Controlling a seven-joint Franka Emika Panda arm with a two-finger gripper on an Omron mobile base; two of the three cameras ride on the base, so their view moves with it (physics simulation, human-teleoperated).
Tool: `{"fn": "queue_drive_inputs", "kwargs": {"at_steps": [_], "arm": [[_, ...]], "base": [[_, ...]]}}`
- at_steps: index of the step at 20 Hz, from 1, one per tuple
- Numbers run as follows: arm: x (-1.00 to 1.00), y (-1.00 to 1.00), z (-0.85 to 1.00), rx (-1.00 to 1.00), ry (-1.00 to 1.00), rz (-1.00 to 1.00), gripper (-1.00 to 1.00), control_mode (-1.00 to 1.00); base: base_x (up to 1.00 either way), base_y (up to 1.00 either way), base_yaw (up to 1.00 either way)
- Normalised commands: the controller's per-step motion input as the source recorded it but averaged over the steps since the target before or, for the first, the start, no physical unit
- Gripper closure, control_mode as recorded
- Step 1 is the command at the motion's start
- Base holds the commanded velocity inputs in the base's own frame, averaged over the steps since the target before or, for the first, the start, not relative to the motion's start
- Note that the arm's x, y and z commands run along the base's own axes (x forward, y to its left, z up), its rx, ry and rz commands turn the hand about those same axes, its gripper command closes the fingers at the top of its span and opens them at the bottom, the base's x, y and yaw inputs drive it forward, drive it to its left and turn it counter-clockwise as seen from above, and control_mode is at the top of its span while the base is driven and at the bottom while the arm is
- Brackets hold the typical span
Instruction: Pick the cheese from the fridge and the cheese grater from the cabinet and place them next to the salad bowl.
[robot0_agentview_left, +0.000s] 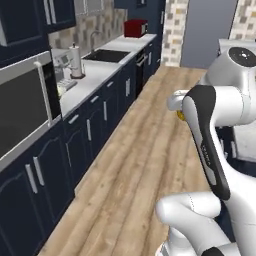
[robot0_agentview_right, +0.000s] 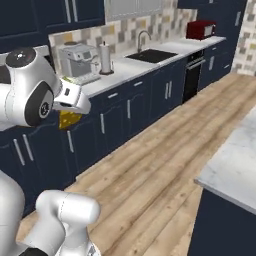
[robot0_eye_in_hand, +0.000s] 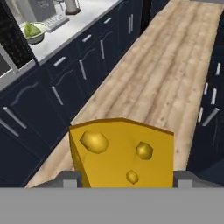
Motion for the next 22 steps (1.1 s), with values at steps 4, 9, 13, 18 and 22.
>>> {"fn": "queue_drive_inputs", "kwargs": {"at_steps": [4, 9, 13, 18, 22], "arm": [[0.00, 0.00, 0.00, 0.00, 0.00, 0.00, 1.00, 1.00], [0.00, 0.00, 0.00, 0.00, 0.00, 0.00, 1.00, 1.00], [0.00, 0.00, 0.00, 0.00, 0.00, 0.00, 1.00, 1.00], [0.00, 0.00, 0.00, 0.00, 0.00, 0.00, 1.00, 1.00], [0.00, 0.00, 0.00, 0.00, 0.00, 0.00, 1.00, 1.00]], "base": [[1.00, 1.00, -0.28], [1.00, 0.95, -0.19], [1.00, 0.79, -0.07], [0.99, 0.11, 0.06], [0.52, -0.90, 0.04]]}}
